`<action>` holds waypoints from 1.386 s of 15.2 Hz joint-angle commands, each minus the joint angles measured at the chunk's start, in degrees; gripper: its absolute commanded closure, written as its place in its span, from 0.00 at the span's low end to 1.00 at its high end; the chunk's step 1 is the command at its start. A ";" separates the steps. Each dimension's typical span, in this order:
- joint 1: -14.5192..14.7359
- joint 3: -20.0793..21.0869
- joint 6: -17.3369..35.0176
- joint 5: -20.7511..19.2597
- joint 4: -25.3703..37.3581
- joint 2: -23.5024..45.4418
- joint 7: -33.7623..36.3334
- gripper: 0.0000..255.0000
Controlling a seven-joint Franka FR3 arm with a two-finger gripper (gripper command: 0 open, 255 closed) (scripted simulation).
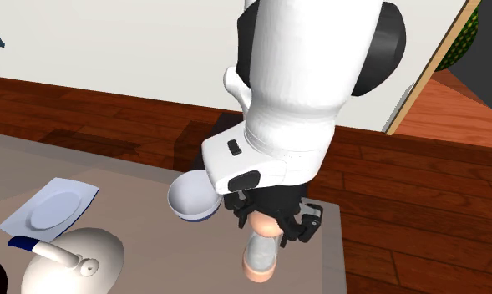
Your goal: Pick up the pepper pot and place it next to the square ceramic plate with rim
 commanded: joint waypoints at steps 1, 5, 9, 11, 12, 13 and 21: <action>-0.05 -0.08 -1.66 0.11 1.33 -0.33 -0.27 1.00; -0.06 -0.12 -4.70 0.24 4.00 -0.71 -0.51 1.00; -0.07 -0.14 -7.75 0.33 6.88 -0.90 -0.71 1.00; -0.07 -0.14 -9.29 0.36 8.40 -0.91 -0.80 1.00; -0.07 -0.15 -10.06 0.37 9.18 -0.90 -0.85 1.00; -0.08 -0.15 -10.83 0.37 9.98 -0.88 -0.89 1.00; -0.08 -0.11 -17.09 0.32 16.91 -0.21 -1.15 1.00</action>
